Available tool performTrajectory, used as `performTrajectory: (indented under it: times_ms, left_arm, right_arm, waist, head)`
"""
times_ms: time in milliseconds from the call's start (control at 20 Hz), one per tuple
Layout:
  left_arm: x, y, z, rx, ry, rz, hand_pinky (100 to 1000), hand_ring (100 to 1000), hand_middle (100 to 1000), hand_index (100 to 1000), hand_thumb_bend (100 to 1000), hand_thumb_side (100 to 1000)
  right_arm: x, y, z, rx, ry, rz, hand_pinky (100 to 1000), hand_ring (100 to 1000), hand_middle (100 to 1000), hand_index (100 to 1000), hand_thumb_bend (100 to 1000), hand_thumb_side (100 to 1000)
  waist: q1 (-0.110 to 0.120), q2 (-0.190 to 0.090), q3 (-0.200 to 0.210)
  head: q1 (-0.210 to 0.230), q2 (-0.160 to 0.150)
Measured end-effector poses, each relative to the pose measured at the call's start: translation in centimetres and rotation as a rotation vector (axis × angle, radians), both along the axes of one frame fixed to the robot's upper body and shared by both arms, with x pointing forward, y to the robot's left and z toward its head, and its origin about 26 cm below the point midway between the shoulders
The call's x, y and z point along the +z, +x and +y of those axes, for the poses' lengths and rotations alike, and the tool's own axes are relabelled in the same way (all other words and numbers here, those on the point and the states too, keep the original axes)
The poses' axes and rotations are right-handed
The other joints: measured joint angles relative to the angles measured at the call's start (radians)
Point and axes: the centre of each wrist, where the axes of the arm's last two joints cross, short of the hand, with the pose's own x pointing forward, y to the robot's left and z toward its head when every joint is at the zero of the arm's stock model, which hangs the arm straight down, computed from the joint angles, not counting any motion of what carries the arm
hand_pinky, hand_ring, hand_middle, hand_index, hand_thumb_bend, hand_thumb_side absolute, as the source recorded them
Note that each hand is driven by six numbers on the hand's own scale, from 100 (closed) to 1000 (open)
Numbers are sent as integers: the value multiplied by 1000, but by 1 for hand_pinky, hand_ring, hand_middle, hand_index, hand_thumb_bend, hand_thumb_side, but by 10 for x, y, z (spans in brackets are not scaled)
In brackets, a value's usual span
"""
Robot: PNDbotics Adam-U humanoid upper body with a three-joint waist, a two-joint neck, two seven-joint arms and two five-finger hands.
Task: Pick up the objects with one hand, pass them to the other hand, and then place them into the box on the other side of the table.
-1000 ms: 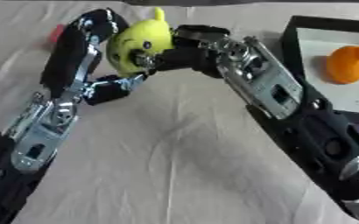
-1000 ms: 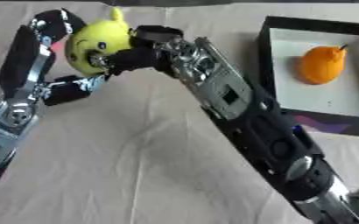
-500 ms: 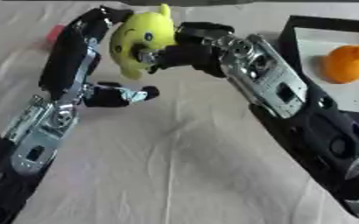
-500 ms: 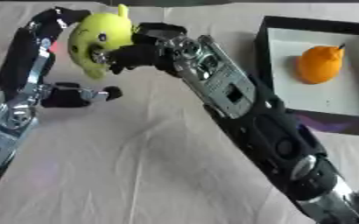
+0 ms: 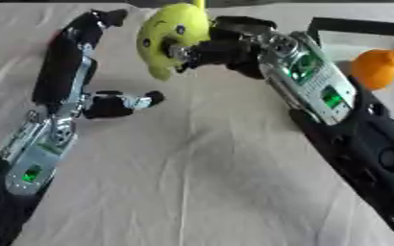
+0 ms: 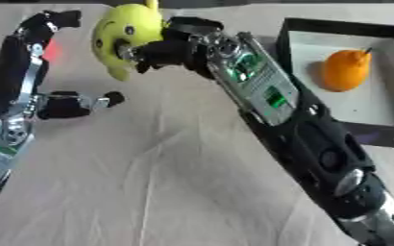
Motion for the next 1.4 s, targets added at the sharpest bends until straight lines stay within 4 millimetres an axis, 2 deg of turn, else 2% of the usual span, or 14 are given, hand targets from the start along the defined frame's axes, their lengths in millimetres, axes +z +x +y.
performTrajectory:
  times_ms: [200,400,700,1000,1400]
  left_arm:
    - [-2,-1,13,47,-29,17,757,725,655,824,806,357]
    - [-1,-4,28,99,-43,20,756,723,652,817,796,359]
    - [6,-8,46,168,-72,1,754,721,649,815,787,358]
    - [12,-11,57,215,-106,-24,754,720,648,814,782,356]
    - [18,-12,66,258,-154,-49,754,719,646,815,775,360]
  right_arm:
    - [5,3,-28,-76,36,-17,905,714,557,582,100,411]
    - [8,10,-67,-208,70,-47,904,716,560,589,100,410]
    - [11,18,-117,-406,97,-107,904,717,563,596,100,406]
    - [7,23,-161,-567,104,-131,903,719,564,599,100,404]
    - [-13,26,-212,-740,39,-122,897,719,564,601,100,393]
  waist:
    - [0,-1,-2]
    - [0,-1,-5]
    - [0,-1,-6]
    - [0,-1,-6]
    - [0,-1,-5]
  head:
    - [-13,1]
    - [-30,1]
    - [-74,1]
    - [-119,1]
    - [-158,1]
